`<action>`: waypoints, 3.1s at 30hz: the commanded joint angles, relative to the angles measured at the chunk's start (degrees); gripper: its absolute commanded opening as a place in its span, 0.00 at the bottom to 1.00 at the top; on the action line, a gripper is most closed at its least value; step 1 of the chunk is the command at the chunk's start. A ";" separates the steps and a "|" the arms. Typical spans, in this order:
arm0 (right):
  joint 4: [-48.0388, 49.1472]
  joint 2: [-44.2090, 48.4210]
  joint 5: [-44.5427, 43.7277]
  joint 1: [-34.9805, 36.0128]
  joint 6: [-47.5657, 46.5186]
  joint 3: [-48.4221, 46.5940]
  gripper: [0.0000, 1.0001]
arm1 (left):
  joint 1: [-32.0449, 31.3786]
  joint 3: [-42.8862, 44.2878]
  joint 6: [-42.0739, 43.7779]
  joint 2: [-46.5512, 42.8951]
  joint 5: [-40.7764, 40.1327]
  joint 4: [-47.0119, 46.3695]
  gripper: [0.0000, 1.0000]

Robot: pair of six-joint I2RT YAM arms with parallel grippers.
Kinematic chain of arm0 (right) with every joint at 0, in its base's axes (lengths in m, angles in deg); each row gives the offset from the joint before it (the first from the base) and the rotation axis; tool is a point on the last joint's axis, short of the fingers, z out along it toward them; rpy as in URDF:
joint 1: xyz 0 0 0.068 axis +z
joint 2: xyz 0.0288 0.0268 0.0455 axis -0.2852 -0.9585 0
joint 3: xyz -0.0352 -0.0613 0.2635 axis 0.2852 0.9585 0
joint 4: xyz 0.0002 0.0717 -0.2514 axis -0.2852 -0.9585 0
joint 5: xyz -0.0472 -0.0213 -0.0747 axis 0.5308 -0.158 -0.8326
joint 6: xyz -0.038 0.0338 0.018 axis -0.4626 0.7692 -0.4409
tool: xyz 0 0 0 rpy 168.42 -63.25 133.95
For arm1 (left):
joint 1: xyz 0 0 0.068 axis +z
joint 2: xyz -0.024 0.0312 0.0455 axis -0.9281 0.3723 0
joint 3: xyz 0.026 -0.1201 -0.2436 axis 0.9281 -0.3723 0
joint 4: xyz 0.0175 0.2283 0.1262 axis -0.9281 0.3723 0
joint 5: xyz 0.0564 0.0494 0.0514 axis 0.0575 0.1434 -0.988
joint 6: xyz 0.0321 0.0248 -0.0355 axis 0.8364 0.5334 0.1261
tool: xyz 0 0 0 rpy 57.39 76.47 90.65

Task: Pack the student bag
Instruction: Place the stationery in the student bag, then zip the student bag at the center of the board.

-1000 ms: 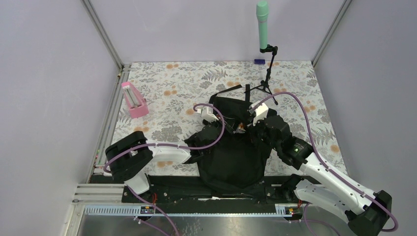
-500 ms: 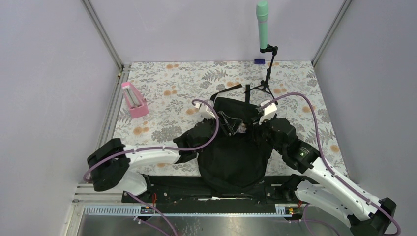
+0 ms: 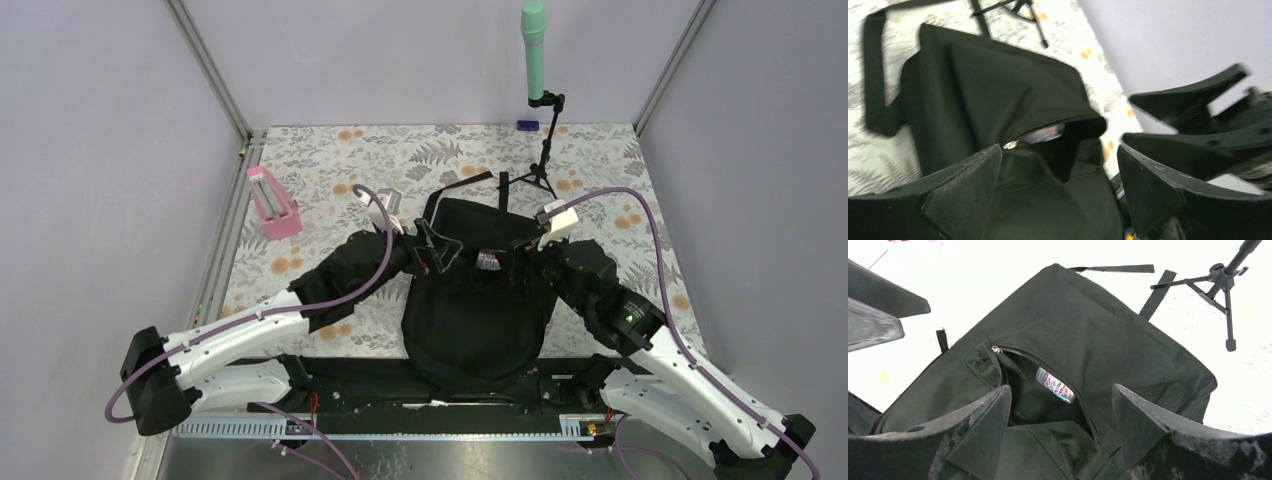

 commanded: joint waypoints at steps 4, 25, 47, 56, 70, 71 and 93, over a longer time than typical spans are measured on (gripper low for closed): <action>-2.91 -3.59 4.54 0.52 3.61 -7.74 0.75 | 7.32 0.95 1.43 -3.78 13.98 17.85 0.91; 24.39 -9.88 2.19 6.38 35.56 10.57 0.45 | 18.23 9.81 12.44 13.19 32.13 26.91 0.68; 28.46 -25.84 -1.34 6.41 29.35 2.70 0.66 | 20.19 13.88 18.47 19.06 37.55 31.63 0.07; 27.57 -31.34 1.51 6.38 28.32 -1.15 0.68 | 20.19 13.33 18.07 18.69 37.83 30.87 0.00; 12.83 -31.22 14.30 6.30 22.82 -9.70 0.53 | 20.19 13.34 18.42 17.88 36.36 31.38 0.00; 11.34 -30.45 13.78 6.32 22.57 -9.80 0.53 | 20.19 13.28 18.42 17.83 36.28 31.39 0.00; 12.15 -28.79 6.78 6.06 23.32 -7.89 0.18 | 20.19 12.73 18.16 17.15 35.97 31.39 0.00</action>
